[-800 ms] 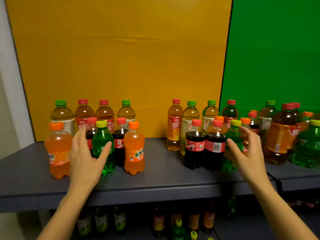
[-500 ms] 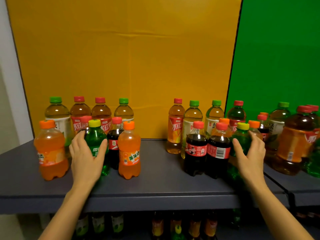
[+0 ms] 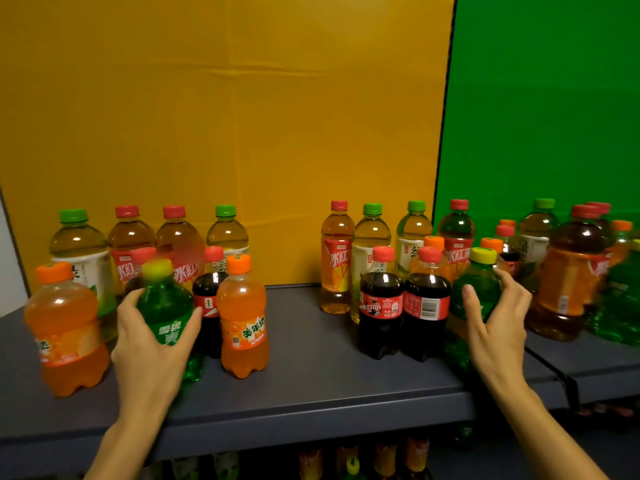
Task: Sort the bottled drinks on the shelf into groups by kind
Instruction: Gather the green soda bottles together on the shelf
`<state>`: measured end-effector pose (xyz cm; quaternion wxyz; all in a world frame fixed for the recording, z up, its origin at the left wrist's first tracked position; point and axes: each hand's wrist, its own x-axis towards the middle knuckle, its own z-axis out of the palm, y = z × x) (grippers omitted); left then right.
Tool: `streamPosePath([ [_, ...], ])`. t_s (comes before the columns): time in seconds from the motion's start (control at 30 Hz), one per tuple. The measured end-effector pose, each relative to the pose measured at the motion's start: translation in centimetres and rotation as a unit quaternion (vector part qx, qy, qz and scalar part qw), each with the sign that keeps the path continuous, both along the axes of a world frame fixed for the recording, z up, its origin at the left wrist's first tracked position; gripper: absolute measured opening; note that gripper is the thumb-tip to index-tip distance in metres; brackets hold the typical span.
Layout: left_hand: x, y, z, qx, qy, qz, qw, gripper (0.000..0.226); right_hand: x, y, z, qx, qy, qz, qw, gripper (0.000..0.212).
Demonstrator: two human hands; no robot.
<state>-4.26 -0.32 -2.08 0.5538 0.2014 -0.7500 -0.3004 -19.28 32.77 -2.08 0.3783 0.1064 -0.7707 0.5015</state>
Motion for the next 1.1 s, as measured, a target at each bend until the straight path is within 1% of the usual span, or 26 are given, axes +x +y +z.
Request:
streamPosePath([
  [0.07,0.4,0.1,0.1,0.003,0.041,-0.018,0.999,0.067,0.4,0.2,-0.1,-0.018,-0.028,0.020,0.999,0.057],
  [0.17,0.8,-0.6,0.6,-0.018,0.101,-0.066,0.993,0.067,0.9,0.4,-0.1,-0.057,-0.043,0.058,0.996,0.053],
  [0.27,0.9,-0.8,2.4,-0.011,0.121,-0.105,0.987,0.069,1.4,0.9,0.4,-0.110,-0.052,0.094,0.988,0.040],
  [0.37,-0.1,1.0,4.8,0.003,0.129,-0.148,0.980,0.077,2.2,1.9,1.2,-0.145,-0.051,0.100,0.983,0.043],
  [0.4,-0.4,2.3,5.7,-0.010,0.140,-0.176,0.974,0.072,2.4,2.5,1.5,-0.154,-0.051,0.100,0.982,0.042],
  [0.47,-1.1,5.7,7.6,-0.048,0.162,-0.235,0.957,0.057,2.9,4.0,2.2,-0.171,-0.051,0.100,0.979,0.040],
  [0.57,-2.5,11.4,9.5,-0.069,0.156,-0.331,0.928,0.049,3.3,7.1,3.2,-0.176,-0.047,0.073,0.981,0.053],
  [0.63,-4.2,15.0,9.9,-0.063,0.146,-0.391,0.906,0.048,3.5,9.7,3.7,-0.183,-0.041,0.058,0.980,0.051],
  [0.7,-6.3,19.0,9.8,-0.052,0.142,-0.437,0.887,0.051,3.6,13.0,3.8,-0.184,-0.037,0.040,0.981,0.047],
  [0.73,-7.4,21.1,9.6,-0.046,0.139,-0.456,0.878,0.053,3.6,14.7,3.8,-0.183,-0.036,0.027,0.982,0.049],
  [0.77,-8.4,23.3,9.3,-0.037,0.135,-0.474,0.869,0.054,3.7,16.6,3.7,-0.178,-0.036,0.016,0.983,0.053],
  [0.87,-11.5,29.9,8.2,-0.014,0.127,-0.519,0.845,0.052,3.6,22.5,3.5,-0.170,-0.024,-0.015,0.985,0.074],
  [0.9,-12.4,32.2,7.8,-0.008,0.124,-0.531,0.838,0.053,3.5,24.6,3.4,-0.169,-0.021,-0.024,0.985,0.073],
  [1.0,-14.7,39.3,6.5,0.010,0.112,-0.558,0.822,0.051,2.8,30.8,2.7,-0.160,-0.023,-0.046,0.986,0.046],
  [1.03,-15.3,41.6,6.1,0.015,0.106,-0.565,0.818,0.051,2.5,32.8,2.5,-0.155,-0.027,-0.057,0.986,0.042],
  [1.1,-16.7,46.0,5.3,0.023,0.089,-0.580,0.809,0.052,2.0,36.6,2.3,-0.147,-0.033,-0.067,0.986,0.041],
])
